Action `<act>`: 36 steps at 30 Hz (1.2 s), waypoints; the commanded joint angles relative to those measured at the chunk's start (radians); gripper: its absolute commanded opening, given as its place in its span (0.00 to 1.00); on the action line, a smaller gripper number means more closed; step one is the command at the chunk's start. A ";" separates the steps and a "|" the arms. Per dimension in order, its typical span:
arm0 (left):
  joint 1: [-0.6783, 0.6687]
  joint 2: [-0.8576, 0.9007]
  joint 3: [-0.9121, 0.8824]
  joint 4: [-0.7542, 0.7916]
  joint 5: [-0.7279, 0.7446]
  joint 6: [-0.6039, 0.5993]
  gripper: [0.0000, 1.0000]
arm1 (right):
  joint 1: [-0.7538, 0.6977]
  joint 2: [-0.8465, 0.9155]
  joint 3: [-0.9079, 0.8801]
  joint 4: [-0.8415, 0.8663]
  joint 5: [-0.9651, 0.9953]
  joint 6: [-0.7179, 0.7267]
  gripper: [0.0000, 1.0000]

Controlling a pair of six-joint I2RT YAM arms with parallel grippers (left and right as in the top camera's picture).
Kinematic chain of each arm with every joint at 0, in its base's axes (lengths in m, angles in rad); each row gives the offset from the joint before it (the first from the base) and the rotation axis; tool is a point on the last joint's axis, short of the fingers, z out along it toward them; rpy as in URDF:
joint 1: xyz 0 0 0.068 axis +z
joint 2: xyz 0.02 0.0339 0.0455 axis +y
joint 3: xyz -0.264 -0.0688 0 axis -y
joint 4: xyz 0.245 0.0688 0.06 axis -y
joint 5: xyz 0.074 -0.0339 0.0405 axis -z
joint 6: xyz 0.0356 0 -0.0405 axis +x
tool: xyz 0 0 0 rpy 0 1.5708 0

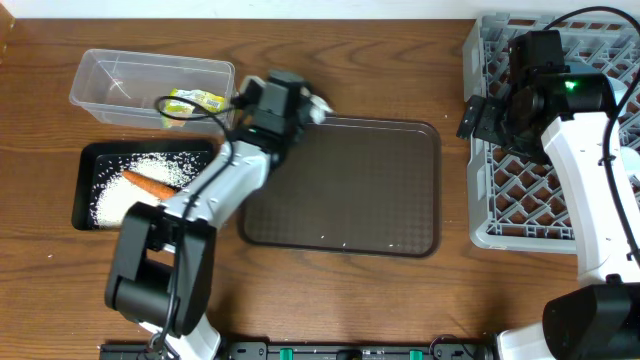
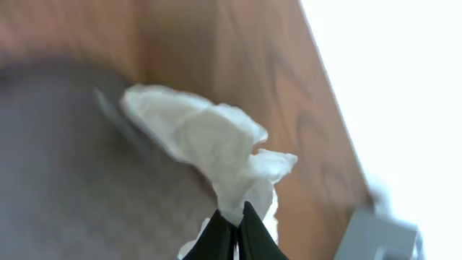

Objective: Sort waste into correct bins and load items into the dishwasher rack
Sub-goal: 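Carry the tissue to the clear plastic bin and release it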

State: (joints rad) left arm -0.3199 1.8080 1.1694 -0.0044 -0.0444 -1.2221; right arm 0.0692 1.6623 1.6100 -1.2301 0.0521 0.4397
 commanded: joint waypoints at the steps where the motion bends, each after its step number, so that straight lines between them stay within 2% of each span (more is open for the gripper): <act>1: 0.066 -0.026 0.005 0.029 -0.047 0.116 0.06 | -0.008 0.004 0.005 0.003 0.003 0.000 0.99; 6: 0.166 -0.028 0.006 0.082 -0.047 0.202 0.06 | -0.008 0.004 0.005 0.003 0.003 0.000 0.99; 14: 0.278 -0.052 0.016 0.081 -0.058 0.255 0.06 | -0.008 0.004 0.005 0.003 0.003 0.000 0.99; 18: 0.334 -0.046 0.016 0.074 -0.088 0.323 0.06 | -0.007 0.004 0.005 0.003 0.003 0.000 0.99; 24: 0.404 -0.046 0.016 0.057 -0.088 0.332 0.07 | -0.007 0.004 0.005 0.003 0.003 0.000 0.99; 26: 0.425 -0.046 0.016 0.049 -0.088 0.333 0.17 | -0.007 0.004 0.005 0.003 0.003 0.000 0.99; 28: 0.440 -0.044 0.016 0.041 -0.087 0.342 0.49 | -0.007 0.004 0.005 0.003 0.003 0.000 0.99; 30: 0.447 -0.042 0.016 0.030 -0.087 0.368 0.76 | -0.006 0.004 0.005 0.003 0.003 0.000 0.99; 32: 0.448 -0.042 0.016 0.021 -0.087 0.397 0.91 | -0.006 0.004 0.005 0.003 0.003 0.000 0.99; 36: 0.447 -0.045 0.016 0.012 -0.035 0.436 0.96 | -0.006 0.004 0.005 0.003 0.003 0.000 0.99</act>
State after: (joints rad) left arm 0.1272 1.7840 1.1698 0.0181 -0.1104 -0.8375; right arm 0.0692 1.6623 1.6100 -1.2297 0.0521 0.4397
